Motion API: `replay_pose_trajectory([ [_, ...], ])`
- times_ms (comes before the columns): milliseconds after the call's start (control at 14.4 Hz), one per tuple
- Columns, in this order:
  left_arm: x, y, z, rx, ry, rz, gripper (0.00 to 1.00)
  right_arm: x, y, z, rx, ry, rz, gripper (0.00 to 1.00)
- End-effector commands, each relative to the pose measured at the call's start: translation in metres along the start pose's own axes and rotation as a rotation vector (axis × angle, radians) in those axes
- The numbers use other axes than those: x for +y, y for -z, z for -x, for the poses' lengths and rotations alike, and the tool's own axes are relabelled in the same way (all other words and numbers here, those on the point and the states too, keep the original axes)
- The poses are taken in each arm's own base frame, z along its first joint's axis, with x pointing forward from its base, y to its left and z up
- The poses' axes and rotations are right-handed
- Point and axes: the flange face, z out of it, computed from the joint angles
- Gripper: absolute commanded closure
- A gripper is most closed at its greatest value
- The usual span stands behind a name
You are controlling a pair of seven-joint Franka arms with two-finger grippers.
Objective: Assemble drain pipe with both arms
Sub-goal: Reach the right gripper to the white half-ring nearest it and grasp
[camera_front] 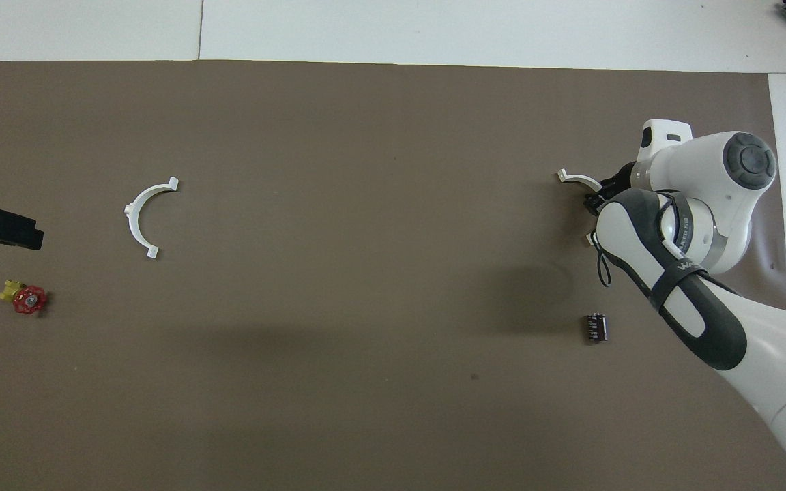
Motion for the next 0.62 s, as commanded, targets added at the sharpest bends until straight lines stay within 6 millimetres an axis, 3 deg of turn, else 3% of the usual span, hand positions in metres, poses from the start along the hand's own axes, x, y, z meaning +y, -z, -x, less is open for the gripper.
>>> replay_pose_trajectory([
  [0, 0.001, 0.0, 0.007, -0.004, 0.008, 0.014, 0.0, -0.019, 0.022, -0.02, -0.031, -0.092, -0.048, 1.0],
  [208, 0.001, 0.0, 0.007, -0.004, 0.008, 0.014, 0.0, -0.078, 0.036, -0.058, -0.051, -0.189, -0.056, 1.0],
  [555, 0.001, 0.0, 0.007, -0.004, 0.008, 0.014, 0.0, -0.166, 0.039, -0.101, -0.053, -0.302, -0.028, 1.0],
])
